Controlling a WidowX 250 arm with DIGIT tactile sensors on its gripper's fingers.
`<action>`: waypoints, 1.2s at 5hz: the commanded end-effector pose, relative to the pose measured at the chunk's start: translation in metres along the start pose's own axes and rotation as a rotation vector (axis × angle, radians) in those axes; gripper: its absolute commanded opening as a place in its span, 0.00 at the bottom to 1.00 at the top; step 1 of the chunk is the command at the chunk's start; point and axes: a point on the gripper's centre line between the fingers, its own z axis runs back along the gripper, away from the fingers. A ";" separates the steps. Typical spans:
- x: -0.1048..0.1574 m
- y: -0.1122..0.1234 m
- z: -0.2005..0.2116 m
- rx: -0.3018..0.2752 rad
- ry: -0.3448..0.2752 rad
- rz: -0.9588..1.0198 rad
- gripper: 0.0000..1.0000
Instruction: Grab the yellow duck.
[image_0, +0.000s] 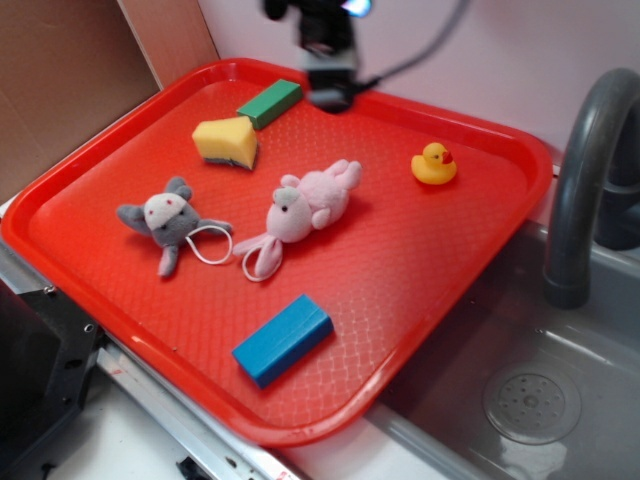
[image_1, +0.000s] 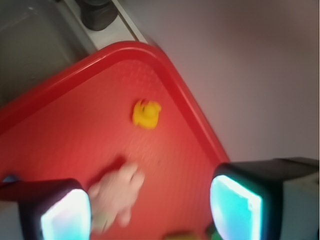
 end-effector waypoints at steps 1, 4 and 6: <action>0.033 0.002 -0.042 -0.034 0.029 -0.057 1.00; 0.030 0.015 -0.090 -0.094 0.084 -0.035 1.00; 0.033 0.021 -0.104 -0.163 -0.007 0.035 0.00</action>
